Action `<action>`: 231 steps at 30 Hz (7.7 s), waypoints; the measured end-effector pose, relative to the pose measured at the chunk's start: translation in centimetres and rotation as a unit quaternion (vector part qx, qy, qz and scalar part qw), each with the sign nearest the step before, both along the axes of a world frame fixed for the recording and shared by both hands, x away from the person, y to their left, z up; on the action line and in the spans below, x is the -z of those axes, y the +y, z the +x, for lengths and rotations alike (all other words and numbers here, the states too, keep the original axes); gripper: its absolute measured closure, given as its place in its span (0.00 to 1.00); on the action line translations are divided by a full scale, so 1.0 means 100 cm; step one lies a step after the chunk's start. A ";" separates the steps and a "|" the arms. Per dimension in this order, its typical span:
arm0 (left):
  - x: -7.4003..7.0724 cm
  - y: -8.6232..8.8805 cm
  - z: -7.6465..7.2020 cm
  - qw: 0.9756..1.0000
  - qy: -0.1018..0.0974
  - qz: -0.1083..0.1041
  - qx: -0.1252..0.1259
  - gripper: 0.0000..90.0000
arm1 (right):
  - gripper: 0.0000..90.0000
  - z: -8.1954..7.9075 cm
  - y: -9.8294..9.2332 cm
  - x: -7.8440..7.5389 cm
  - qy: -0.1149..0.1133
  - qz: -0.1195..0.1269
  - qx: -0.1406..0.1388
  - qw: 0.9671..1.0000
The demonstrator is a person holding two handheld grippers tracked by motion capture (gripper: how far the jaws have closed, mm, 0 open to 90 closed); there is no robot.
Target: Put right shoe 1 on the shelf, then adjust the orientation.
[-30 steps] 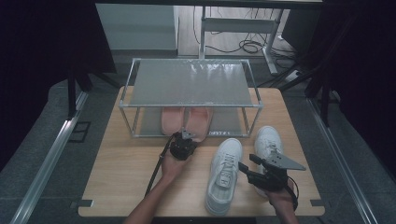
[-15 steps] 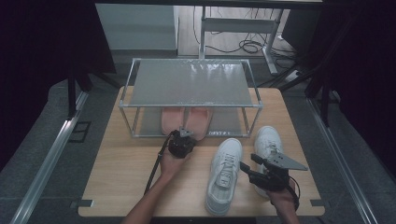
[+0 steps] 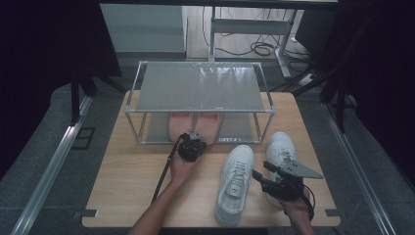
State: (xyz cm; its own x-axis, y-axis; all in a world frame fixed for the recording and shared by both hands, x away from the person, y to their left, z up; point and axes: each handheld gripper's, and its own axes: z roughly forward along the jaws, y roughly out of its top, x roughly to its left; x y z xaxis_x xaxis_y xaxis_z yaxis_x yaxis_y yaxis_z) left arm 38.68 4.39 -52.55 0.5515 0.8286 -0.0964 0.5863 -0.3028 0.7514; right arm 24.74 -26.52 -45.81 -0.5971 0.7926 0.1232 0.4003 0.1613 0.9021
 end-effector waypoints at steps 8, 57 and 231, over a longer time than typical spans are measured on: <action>-0.002 -0.004 0.010 1.000 0.003 -0.003 -0.002 1.00 | 0.47 0.000 0.000 0.000 0.000 0.000 0.000 1.000; 0.003 0.111 0.003 0.994 -0.010 -0.001 -0.111 0.99 | 0.47 -0.001 -0.002 0.004 0.005 -0.003 0.008 1.000; 0.005 0.139 -0.125 0.999 0.031 -0.013 -0.022 0.52 | 1.00 0.004 0.015 -0.028 0.040 -0.086 -0.037 0.995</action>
State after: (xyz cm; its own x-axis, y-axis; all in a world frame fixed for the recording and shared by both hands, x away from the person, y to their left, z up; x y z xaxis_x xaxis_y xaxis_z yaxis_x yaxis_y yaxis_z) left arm 26.23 18.31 -53.01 0.5070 0.8485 -0.1513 0.6440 -0.2563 0.7208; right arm 25.17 -25.05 -42.98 -0.6479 0.7607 0.0389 0.4511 0.3420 0.8243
